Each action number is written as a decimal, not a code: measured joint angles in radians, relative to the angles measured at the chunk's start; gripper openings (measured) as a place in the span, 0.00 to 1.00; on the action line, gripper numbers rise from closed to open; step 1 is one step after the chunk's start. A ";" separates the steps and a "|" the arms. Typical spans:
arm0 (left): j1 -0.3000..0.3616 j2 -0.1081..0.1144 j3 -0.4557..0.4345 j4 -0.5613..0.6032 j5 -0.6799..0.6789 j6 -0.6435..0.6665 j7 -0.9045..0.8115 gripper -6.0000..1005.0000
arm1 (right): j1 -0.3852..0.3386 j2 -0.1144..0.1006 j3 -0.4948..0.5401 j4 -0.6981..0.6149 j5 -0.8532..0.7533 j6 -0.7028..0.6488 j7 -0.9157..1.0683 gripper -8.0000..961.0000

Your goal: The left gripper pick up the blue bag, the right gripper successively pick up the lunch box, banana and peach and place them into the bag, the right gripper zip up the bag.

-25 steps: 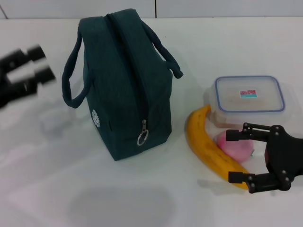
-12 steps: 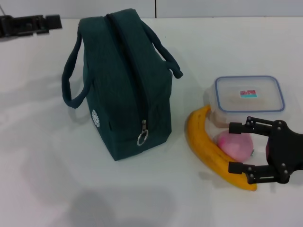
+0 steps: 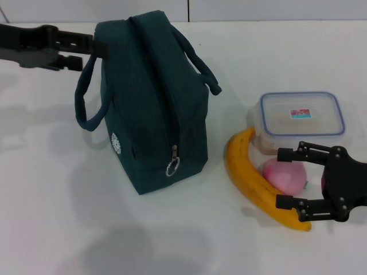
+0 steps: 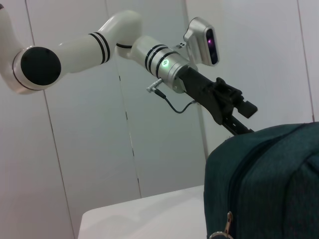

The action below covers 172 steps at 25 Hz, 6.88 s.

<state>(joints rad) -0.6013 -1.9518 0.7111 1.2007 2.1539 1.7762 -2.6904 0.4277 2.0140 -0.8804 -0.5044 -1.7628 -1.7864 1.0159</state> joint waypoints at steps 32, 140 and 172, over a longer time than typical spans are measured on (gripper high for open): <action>-0.074 -0.048 0.002 -0.055 0.124 -0.089 -0.100 0.55 | -0.024 0.000 0.000 0.021 0.002 -0.009 -0.014 0.88; 0.002 -0.097 0.129 0.038 0.122 -0.086 -0.128 0.05 | 0.040 -0.079 0.284 0.245 0.045 0.416 0.687 0.85; 0.002 -0.090 0.129 0.023 0.022 -0.063 -0.105 0.05 | 0.001 -0.067 0.297 0.234 0.196 0.294 0.720 0.10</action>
<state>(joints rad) -0.5993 -2.0415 0.8404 1.2240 2.1758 1.7127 -2.7949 0.4289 1.9475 -0.5830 -0.2702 -1.5664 -1.4927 1.7358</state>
